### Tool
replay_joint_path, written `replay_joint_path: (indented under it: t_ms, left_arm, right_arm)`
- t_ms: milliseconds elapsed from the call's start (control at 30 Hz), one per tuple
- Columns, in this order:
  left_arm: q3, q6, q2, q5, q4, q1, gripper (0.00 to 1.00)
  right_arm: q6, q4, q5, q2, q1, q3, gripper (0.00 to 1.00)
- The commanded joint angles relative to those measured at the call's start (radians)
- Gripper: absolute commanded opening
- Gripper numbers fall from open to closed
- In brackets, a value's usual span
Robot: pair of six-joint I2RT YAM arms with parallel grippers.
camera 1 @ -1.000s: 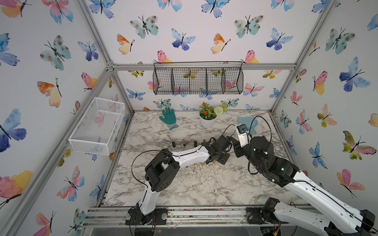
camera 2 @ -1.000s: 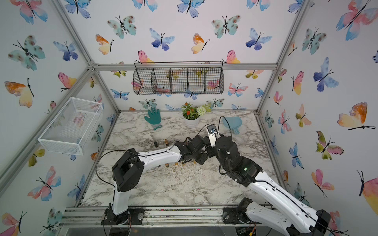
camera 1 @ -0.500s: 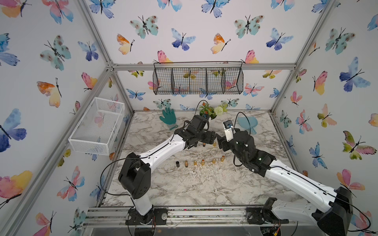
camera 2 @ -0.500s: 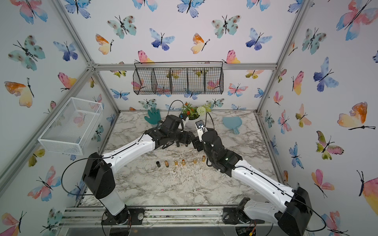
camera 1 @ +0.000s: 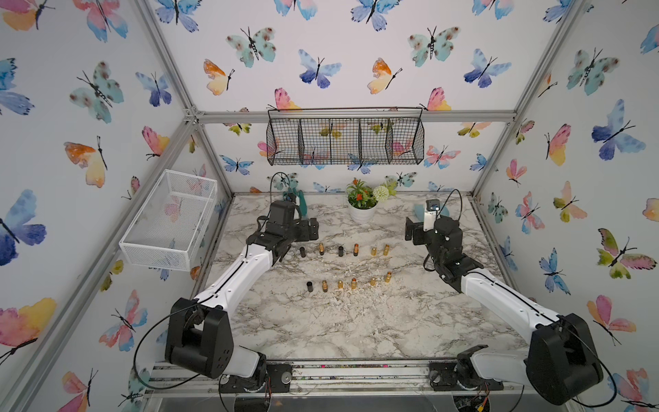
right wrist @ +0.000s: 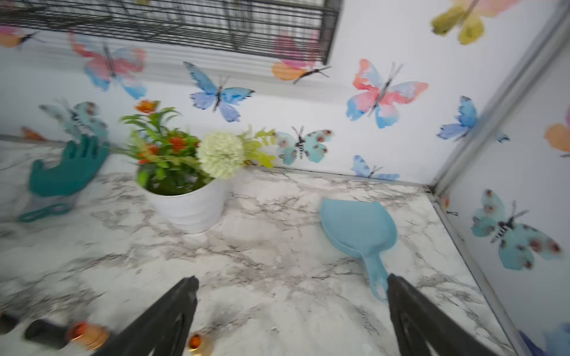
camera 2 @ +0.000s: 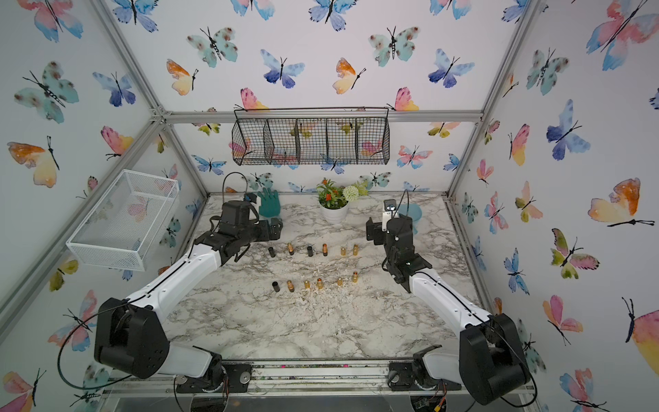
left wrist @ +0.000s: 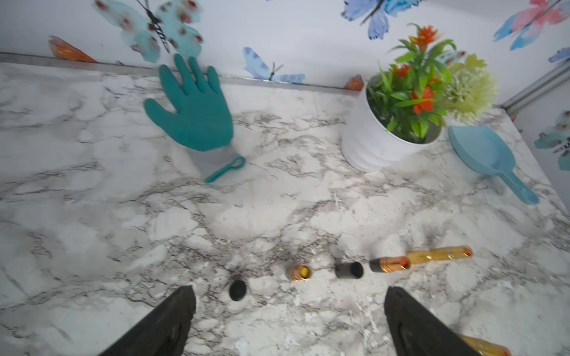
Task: Open the lipstick cap
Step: Reset both arms
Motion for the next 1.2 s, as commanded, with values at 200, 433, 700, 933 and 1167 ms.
replay_joint_path:
  t_ms: [200, 433, 700, 933, 1167]
  left_arm:
    - [-0.366, 0.1, -0.07, 0.073, 0.528, 0.259, 0.98]
    - [-0.525, 0.193, -0.073, -0.033, 0.639, 0.268, 0.98]
    - [-0.632, 0.184, 0.007, -0.051, 0.9, 0.275, 0.98]
    - [-0.705, 0.196, 0.002, -0.052, 1.016, 0.271, 0.98]
    - [-0.885, 0.226, 0.033, -0.031, 1.396, 0.257, 0.98]
  right_arm:
    - [-0.037, 0.456, 0.061, 0.145, -0.113, -0.267, 0.98]
    - [-0.038, 0.492, 0.072, 0.149, -0.143, -0.322, 0.98]
    - [0.009, 0.681, -0.033, 0.268, -0.217, -0.395, 0.98]
    - [0.004, 0.669, -0.035, 0.268, -0.218, -0.389, 0.98]
    - [-0.024, 0.973, -0.075, 0.326, -0.218, -0.514, 0.98]
